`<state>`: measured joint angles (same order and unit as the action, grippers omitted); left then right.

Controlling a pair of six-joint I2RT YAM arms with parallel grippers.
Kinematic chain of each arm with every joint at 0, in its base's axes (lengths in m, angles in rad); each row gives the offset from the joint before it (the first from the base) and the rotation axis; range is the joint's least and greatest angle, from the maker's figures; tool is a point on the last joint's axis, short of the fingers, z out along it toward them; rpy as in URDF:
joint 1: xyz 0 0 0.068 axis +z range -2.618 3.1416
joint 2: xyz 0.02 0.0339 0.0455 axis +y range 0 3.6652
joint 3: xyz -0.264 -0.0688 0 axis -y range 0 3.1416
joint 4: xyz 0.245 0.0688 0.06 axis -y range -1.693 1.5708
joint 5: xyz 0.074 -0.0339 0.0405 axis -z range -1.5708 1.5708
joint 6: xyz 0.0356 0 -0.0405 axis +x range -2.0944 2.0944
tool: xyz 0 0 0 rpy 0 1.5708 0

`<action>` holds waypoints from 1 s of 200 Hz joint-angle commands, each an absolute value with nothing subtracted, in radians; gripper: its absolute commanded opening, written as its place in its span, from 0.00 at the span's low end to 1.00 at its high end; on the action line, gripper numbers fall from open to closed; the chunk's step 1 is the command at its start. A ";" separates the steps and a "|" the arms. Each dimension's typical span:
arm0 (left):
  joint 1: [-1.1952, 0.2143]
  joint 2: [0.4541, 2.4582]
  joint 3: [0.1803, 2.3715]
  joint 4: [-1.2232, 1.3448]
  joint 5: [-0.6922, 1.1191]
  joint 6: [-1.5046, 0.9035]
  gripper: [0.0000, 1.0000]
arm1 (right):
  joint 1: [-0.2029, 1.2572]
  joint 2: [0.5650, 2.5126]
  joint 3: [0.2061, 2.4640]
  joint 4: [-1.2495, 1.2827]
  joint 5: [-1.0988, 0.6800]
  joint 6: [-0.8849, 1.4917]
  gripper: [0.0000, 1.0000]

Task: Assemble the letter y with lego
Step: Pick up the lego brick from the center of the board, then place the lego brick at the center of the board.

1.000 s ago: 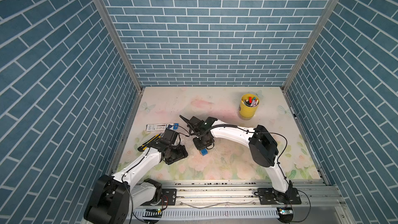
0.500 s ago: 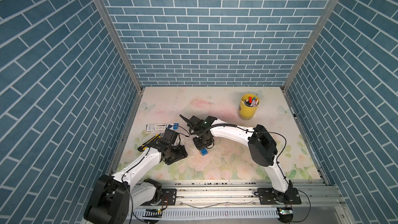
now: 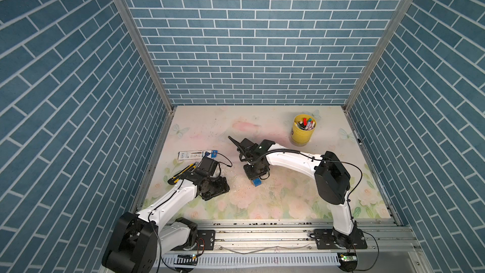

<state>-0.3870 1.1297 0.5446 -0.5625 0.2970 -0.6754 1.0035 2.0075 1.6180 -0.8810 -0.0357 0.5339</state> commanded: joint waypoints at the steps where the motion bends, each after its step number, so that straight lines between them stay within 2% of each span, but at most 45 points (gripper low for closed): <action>1: -0.410 1.150 0.588 -0.562 0.292 -0.663 0.72 | 0.983 1.908 1.562 -0.899 0.009 0.534 0.23; 102: -0.541 1.318 0.718 -0.481 0.284 -0.686 0.72 | 0.831 1.638 1.236 -0.845 0.071 0.568 0.24; 200: -0.580 1.391 0.760 -0.483 0.265 -0.696 0.72 | 0.722 1.701 1.163 -0.735 0.021 0.523 0.24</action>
